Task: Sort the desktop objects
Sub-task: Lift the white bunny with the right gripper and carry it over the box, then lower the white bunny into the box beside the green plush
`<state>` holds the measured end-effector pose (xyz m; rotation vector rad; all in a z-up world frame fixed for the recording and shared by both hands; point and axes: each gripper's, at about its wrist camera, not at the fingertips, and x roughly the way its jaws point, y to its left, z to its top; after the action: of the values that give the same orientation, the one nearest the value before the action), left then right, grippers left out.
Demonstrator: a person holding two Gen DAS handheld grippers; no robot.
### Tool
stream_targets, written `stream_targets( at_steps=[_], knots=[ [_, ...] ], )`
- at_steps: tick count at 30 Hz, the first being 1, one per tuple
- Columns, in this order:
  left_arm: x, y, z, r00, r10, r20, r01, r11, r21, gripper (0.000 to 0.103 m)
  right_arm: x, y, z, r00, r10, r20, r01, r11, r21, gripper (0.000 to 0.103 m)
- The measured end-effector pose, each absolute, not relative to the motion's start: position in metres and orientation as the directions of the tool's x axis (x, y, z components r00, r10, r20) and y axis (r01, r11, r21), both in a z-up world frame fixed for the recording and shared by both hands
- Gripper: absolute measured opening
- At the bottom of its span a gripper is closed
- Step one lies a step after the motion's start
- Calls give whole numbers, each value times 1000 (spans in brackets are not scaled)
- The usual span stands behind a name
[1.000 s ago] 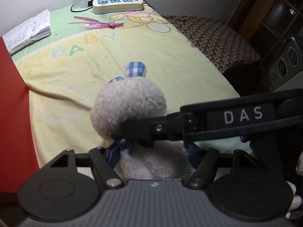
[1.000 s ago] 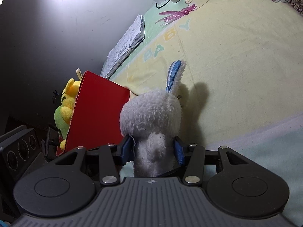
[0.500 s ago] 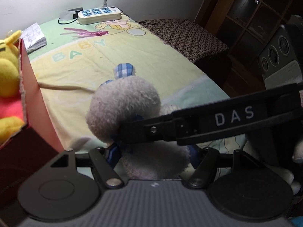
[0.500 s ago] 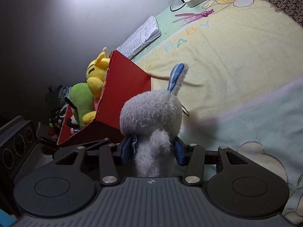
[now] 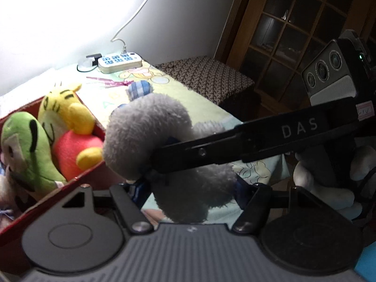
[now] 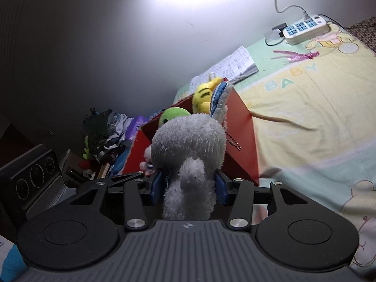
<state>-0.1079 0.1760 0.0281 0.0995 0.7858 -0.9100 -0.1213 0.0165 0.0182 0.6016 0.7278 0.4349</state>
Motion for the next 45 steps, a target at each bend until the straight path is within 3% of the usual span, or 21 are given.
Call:
stream_targets(
  at_steps=[10, 21, 39, 44, 45],
  knots=[
    [-101, 255, 65, 579, -621, -529, 639, 748, -179, 75, -77, 88, 49, 645, 672, -363, -397, 702, 591, 49],
    [-81, 323, 62, 675, -513, -531, 486, 850, -203, 75, -31, 150, 37, 571, 736, -363, -474, 657, 587, 49],
    [-19, 334, 1, 573, -465, -675, 388, 879, -276, 75, 16, 170, -21, 573, 652, -497, -304, 732, 610, 47],
    [-5, 326, -3, 559, -450, -697, 392, 884, -256, 76, 19, 165, -26, 591, 647, -482, -279, 724, 631, 45],
    [-4, 324, -3, 557, -446, -700, 395, 884, -249, 80, 20, 164, -27, 590, 651, -478, -276, 719, 638, 45]
  ],
)
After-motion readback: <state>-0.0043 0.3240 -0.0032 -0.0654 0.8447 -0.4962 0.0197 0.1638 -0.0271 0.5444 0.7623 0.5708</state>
